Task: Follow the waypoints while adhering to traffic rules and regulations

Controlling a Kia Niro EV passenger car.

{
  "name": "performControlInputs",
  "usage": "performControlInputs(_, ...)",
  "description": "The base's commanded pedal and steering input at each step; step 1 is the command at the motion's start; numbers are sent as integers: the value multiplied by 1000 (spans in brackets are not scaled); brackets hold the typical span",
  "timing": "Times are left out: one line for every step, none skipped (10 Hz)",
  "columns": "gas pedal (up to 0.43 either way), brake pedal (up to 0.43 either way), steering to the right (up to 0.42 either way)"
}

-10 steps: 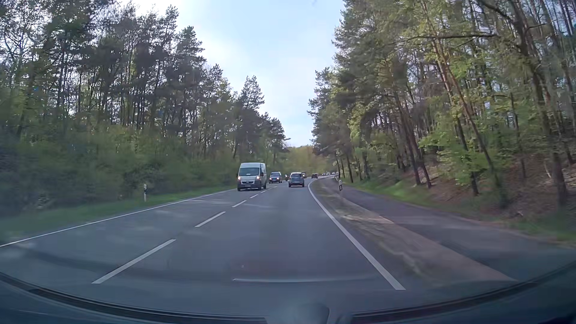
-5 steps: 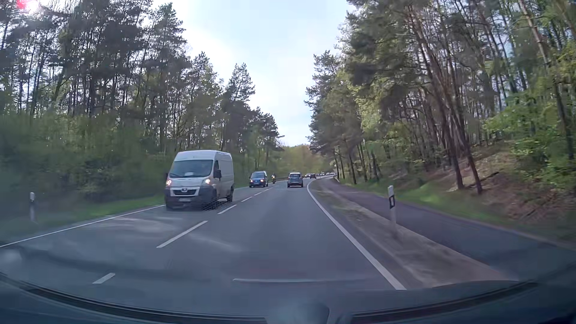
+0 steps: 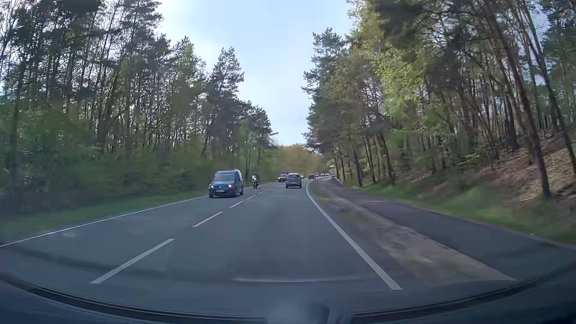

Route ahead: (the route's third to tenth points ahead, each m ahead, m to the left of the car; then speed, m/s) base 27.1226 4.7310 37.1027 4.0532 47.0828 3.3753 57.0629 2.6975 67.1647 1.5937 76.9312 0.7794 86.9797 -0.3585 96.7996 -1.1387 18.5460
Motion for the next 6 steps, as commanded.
performControlInputs(197, 0, 5)
performControlInputs(189, 0, 5)
performControlInputs(189, 0, 5)
performControlInputs(189, 0, 5)
performControlInputs(189, 0, 5)
performControlInputs(189, 0, 5)
